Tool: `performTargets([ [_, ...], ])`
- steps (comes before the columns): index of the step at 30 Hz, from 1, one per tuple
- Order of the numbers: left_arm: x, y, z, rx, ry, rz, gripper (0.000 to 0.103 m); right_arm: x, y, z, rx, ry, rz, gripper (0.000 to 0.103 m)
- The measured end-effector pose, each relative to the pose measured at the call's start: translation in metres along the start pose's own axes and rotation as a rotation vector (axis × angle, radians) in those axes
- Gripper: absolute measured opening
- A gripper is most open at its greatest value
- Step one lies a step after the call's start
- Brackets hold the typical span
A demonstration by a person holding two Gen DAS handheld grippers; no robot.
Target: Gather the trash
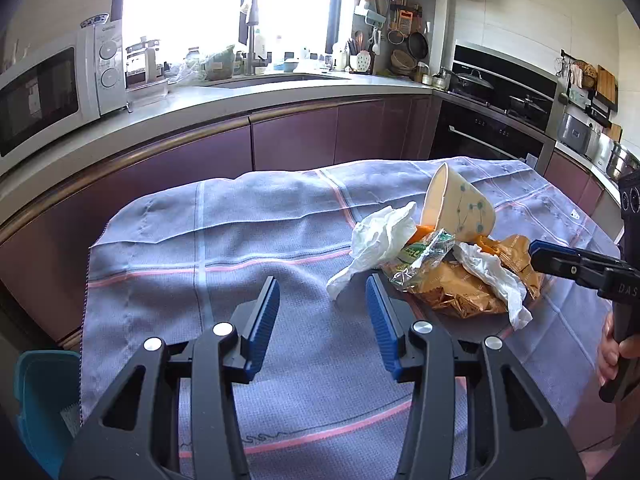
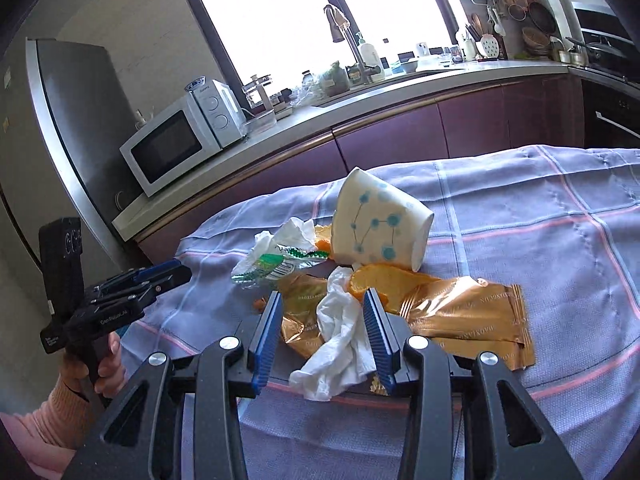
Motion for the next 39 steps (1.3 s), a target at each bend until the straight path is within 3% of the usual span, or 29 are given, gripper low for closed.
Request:
performTargets([
  [8,0.02,0.005,0.001,-0.003,0.033,-0.062,0.045,0.034,-0.008,-0.007,0.028,0.075,-0.066,0.04],
  [16,0.046,0.02,-0.001,-0.024,0.103,-0.096,0.051,0.09,-0.008,-0.013,0.004,0.199,-0.155,0.058],
  [20,0.057,0.031,0.001,-0.041,0.119,-0.096,0.05,0.101,0.003,-0.016,-0.04,0.227,-0.146,0.064],
  [25,0.061,0.043,0.003,-0.067,0.124,-0.085,0.047,0.099,0.01,-0.018,-0.074,0.215,-0.124,0.064],
  [28,0.06,0.047,0.001,-0.087,0.109,-0.096,0.037,0.098,0.011,-0.021,-0.084,0.217,-0.105,0.051],
  [30,0.059,0.051,0.0,-0.103,0.099,-0.1,0.027,0.098,0.011,-0.022,-0.089,0.222,-0.085,0.035],
  [32,0.059,0.054,-0.002,-0.115,0.091,-0.105,0.015,0.099,0.01,-0.023,-0.091,0.227,-0.073,0.029],
  [35,0.059,0.054,-0.003,-0.114,0.084,-0.116,0.011,0.097,0.008,-0.025,-0.091,0.226,-0.054,0.011],
  [39,0.059,0.049,-0.003,-0.099,0.074,-0.126,0.007,0.095,0.003,-0.026,-0.076,0.224,-0.04,0.002],
])
Point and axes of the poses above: each gripper's, at about its wrist camera, not at the fingertips, and y roughly the way its jaws point, x to its right, z to its top, the point moved 4 cm from there along y, roughly the way its jaws point, and after that the axes turned 6 degrees about -z, right-handed, at the moved point
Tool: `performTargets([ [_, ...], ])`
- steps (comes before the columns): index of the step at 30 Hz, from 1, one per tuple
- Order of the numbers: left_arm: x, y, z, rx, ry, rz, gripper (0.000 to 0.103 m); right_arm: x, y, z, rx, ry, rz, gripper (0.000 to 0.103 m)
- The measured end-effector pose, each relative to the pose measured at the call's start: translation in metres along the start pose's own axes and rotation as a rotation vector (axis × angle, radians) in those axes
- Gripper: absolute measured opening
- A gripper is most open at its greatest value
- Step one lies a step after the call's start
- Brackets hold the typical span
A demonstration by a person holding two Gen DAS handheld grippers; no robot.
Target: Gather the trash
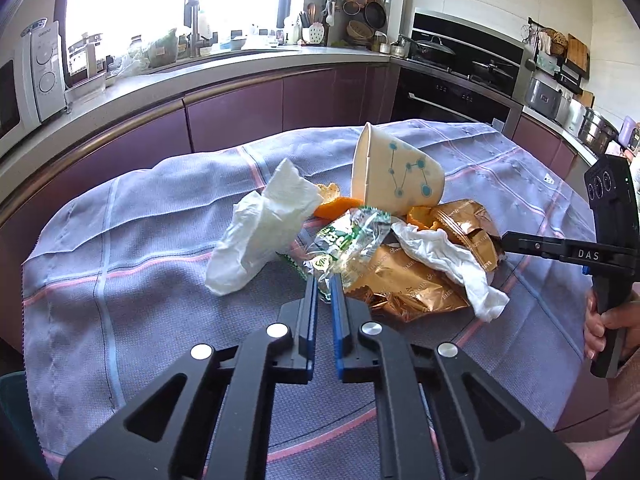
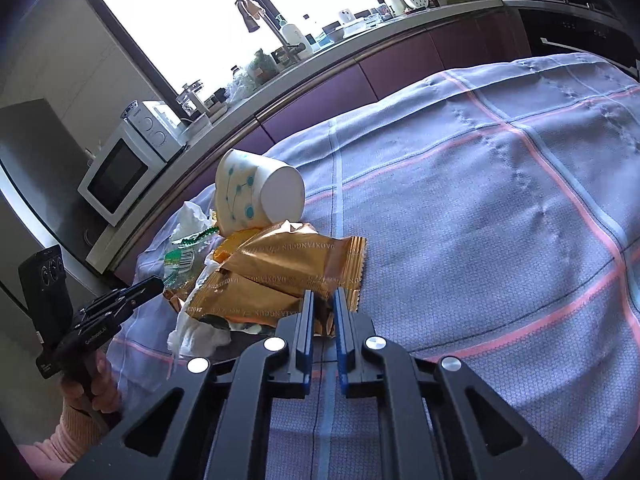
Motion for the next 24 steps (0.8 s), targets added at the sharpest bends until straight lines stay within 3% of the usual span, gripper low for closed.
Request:
performTargets([
  [11,-0.007,-0.029,-0.002,0.058,-0.044,-0.012,0.002,-0.002,-0.018,0.002,0.053,0.002,0.039,0.001],
  [14,-0.01,-0.034,-0.003,0.065,-0.051,-0.01,0.002,-0.002,-0.015,0.006,0.045,-0.002,0.021,0.01],
  [16,-0.011,-0.036,-0.004,0.064,-0.058,-0.005,0.003,-0.005,-0.013,0.005,0.04,-0.022,0.002,0.027],
  [17,-0.011,-0.036,-0.005,0.064,-0.058,0.0,0.009,-0.007,-0.013,0.005,0.043,-0.026,0.0,0.043],
  [18,-0.012,-0.035,-0.006,0.06,-0.06,-0.002,0.014,-0.009,-0.011,0.005,0.041,-0.025,0.0,0.049],
  [20,-0.014,-0.034,-0.007,0.058,-0.068,0.009,0.029,-0.011,-0.01,0.006,0.042,-0.024,0.004,0.049],
  [24,-0.015,-0.032,-0.007,0.047,-0.065,0.01,0.036,-0.015,-0.011,0.009,0.05,-0.033,0.005,0.049],
])
Point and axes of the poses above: each gripper's, at about its wrist camera, not at the fingertips, and y roughly the way its jaws point, x to its right, z to its top, the point moved 4 cm from there along y, roughly the way its jaws point, and after that the axes turned 6 degrees about -z, right-handed, at the moved point
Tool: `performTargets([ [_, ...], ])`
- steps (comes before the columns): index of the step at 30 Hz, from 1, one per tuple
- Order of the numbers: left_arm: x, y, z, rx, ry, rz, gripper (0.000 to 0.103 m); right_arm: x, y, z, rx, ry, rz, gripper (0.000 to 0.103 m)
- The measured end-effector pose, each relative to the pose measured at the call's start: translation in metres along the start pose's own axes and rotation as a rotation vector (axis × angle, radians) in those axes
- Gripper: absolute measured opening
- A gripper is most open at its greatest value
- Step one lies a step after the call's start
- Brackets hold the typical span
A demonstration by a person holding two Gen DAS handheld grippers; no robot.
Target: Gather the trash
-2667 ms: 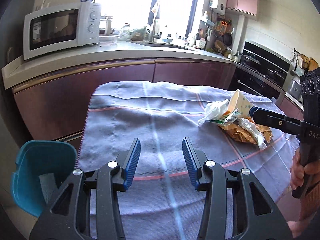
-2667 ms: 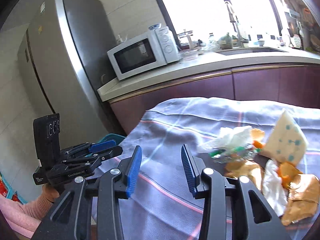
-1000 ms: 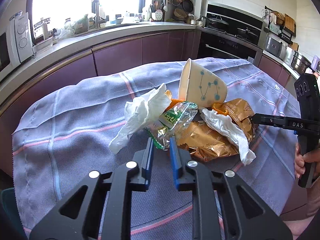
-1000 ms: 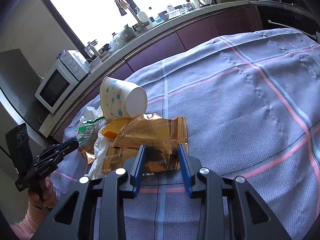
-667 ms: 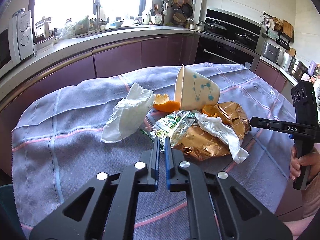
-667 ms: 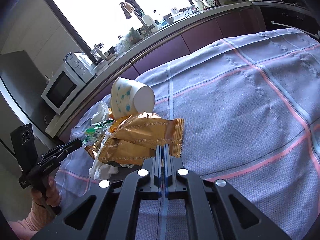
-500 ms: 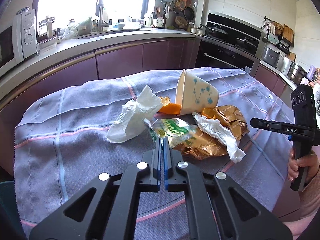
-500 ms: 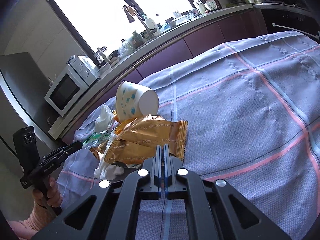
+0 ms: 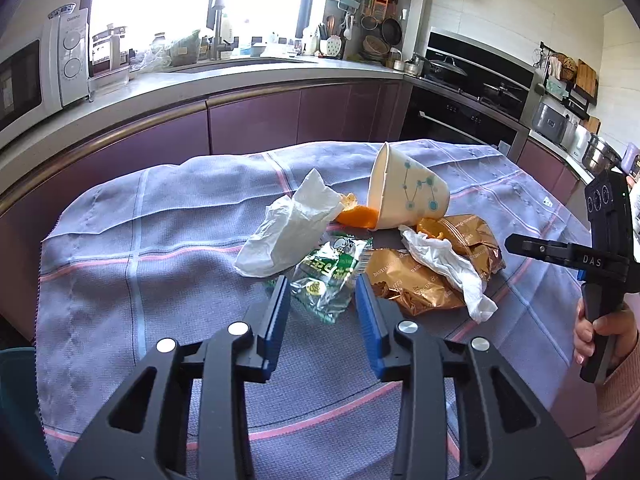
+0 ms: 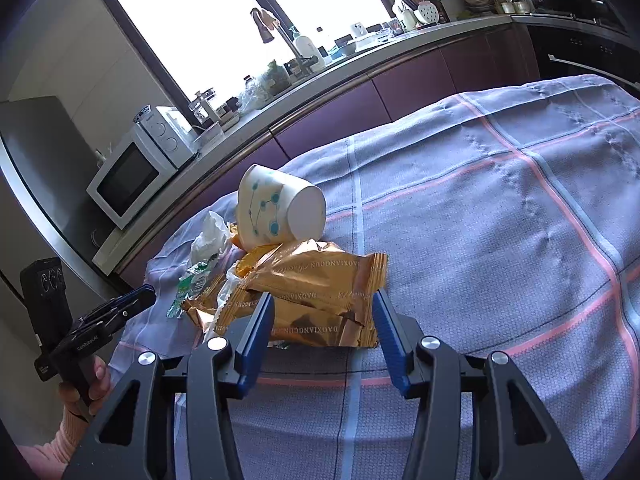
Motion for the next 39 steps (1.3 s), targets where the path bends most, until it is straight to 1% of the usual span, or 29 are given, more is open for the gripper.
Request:
performTargets([
  [2,0.003,0.002,-0.001,-0.004,0.015,0.007,0.04,-0.003,-0.002,0.002,0.007,-0.009,0.004,0.049],
  [5,0.008,0.009,-0.002,-0.015,0.04,0.025,0.04,-0.017,-0.004,0.001,0.006,-0.047,0.024,0.049],
  [8,0.012,0.018,-0.003,-0.028,0.067,0.05,0.038,-0.038,-0.005,-0.013,-0.022,-0.103,0.066,0.049],
  [9,0.013,0.021,-0.004,-0.038,0.069,0.054,0.035,-0.044,-0.004,-0.018,-0.036,-0.113,0.085,0.049],
  [11,0.013,0.028,-0.005,-0.061,0.063,0.05,0.018,-0.057,-0.001,-0.03,-0.065,-0.135,0.113,0.048],
  [12,0.013,0.031,-0.006,-0.067,0.056,0.047,0.014,-0.063,0.0,-0.035,-0.072,-0.148,0.117,0.048],
  [13,0.012,0.032,-0.006,-0.07,0.051,0.044,0.008,-0.069,0.002,-0.04,-0.08,-0.162,0.122,0.048],
  [15,0.011,0.032,-0.006,-0.066,0.044,0.041,0.005,-0.078,0.008,-0.045,-0.087,-0.179,0.116,0.048],
  [16,0.01,0.031,-0.006,-0.062,0.042,0.041,0.001,-0.081,0.01,-0.047,-0.089,-0.182,0.113,0.048],
  [17,0.01,0.029,-0.006,-0.058,0.042,0.04,0.001,-0.084,0.014,-0.049,-0.091,-0.182,0.114,0.046],
  [18,0.01,0.027,-0.005,-0.052,0.042,0.037,0.001,-0.086,0.016,-0.049,-0.089,-0.18,0.113,0.04],
  [19,0.011,0.024,-0.005,-0.047,0.042,0.036,0.001,-0.088,0.019,-0.049,-0.089,-0.178,0.104,0.037],
  [20,0.011,0.022,-0.005,-0.043,0.043,0.035,0.001,-0.088,0.021,-0.049,-0.09,-0.173,0.093,0.029],
  [21,0.012,0.019,-0.006,-0.038,0.043,0.032,0.001,-0.087,0.023,-0.049,-0.091,-0.167,0.087,0.018],
  [23,0.013,0.013,-0.006,-0.026,0.042,0.03,0.001,-0.085,0.024,-0.049,-0.091,-0.153,0.083,0.006],
  [26,0.012,0.004,-0.005,-0.008,0.034,0.015,0.001,-0.088,0.016,-0.047,-0.067,-0.159,0.1,0.005],
  [29,0.012,-0.003,-0.004,0.007,0.036,0.003,0.001,-0.095,0.004,-0.042,-0.035,-0.163,0.143,0.004],
  [31,0.012,-0.006,-0.005,0.007,0.039,0.011,0.001,-0.099,-0.004,-0.037,-0.012,-0.172,0.16,0.003],
  [33,0.009,-0.006,-0.006,0.002,0.037,0.013,0.01,-0.104,-0.01,-0.033,0.007,-0.179,0.177,0.003],
  [35,0.007,-0.004,-0.008,-0.009,0.025,0.008,0.024,-0.107,-0.015,-0.03,0.02,-0.187,0.19,0.003],
  [37,0.005,-0.001,-0.011,-0.029,0.0,-0.012,0.033,-0.109,-0.018,-0.029,0.029,-0.191,0.201,0.003],
  [39,0.007,0.003,-0.015,-0.047,-0.017,-0.053,0.033,-0.109,-0.017,-0.029,0.03,-0.196,0.197,0.003],
])
Point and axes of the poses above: each gripper's, at about its wrist camera, not at the fingertips, and y roughly the way its jaws point, x to its right, z to its top, the point moved 4 cm from there along y, roughly the way its jaws point, and after that the axes turned 6 degrees about -z, right-handed, at the moved point
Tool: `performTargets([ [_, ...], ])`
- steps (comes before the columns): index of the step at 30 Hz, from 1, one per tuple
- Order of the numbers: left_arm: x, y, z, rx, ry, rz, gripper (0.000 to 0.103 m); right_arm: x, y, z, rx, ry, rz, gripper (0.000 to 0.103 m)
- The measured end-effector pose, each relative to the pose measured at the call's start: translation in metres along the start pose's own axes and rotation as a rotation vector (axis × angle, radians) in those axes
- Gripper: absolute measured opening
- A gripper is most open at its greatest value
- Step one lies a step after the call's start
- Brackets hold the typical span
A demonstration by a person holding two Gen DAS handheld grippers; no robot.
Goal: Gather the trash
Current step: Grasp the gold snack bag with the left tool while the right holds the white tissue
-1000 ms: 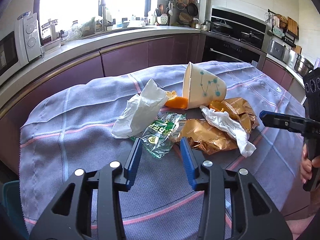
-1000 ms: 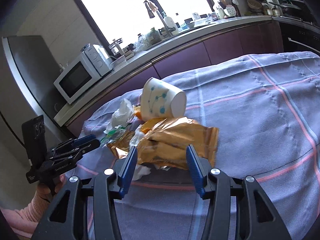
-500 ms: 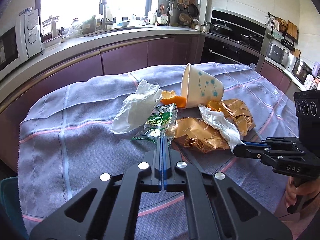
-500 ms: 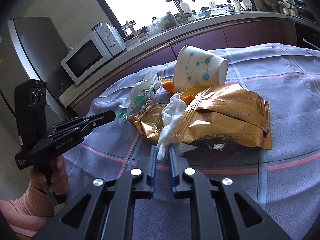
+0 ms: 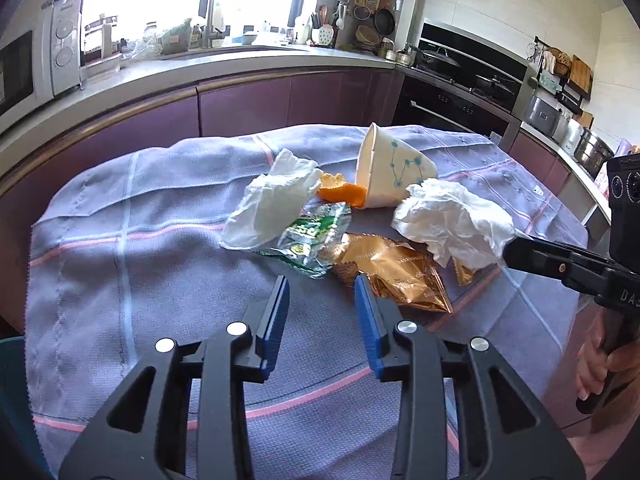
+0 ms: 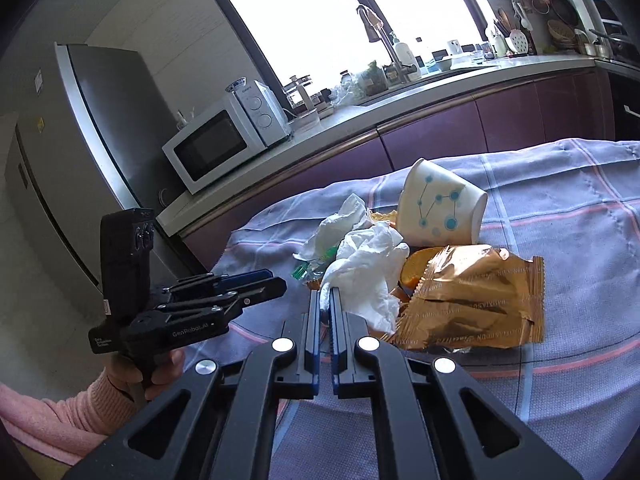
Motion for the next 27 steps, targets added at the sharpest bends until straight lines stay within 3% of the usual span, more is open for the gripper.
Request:
performTargets([
  [7,0.017,0.033,-0.003,-0.078,-0.012,-0.06,0.043,0.007,0.006,-0.005,-0.018,0.023,0.008,0.003],
  [12,0.017,0.054,0.0,-0.132,-0.086,-0.097,0.041,0.01,0.006,-0.007,-0.021,0.032,0.013,0.003],
  [14,0.015,0.059,0.002,-0.141,-0.126,-0.125,0.027,0.011,0.006,-0.007,-0.022,0.036,0.015,0.003],
  [16,0.014,0.064,0.002,-0.149,-0.162,-0.15,0.02,0.012,0.007,-0.008,-0.024,0.039,0.016,0.003],
  [21,0.016,0.062,0.003,-0.123,-0.174,-0.16,0.016,0.011,0.005,-0.008,-0.024,0.035,0.019,0.003],
  [27,0.029,0.034,0.0,-0.074,-0.128,-0.177,0.014,0.0,-0.001,-0.001,-0.002,-0.001,0.031,0.003],
])
Point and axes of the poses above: each gripper's, at about its wrist camera, not at the fingertips, and y roughly the way its jaws point, x to its right, z to its top, the point moved 4 cm from there along y, roughly the way its jaws point, and after that the axes turned 6 degrees about -z, right-handed, at the moved point
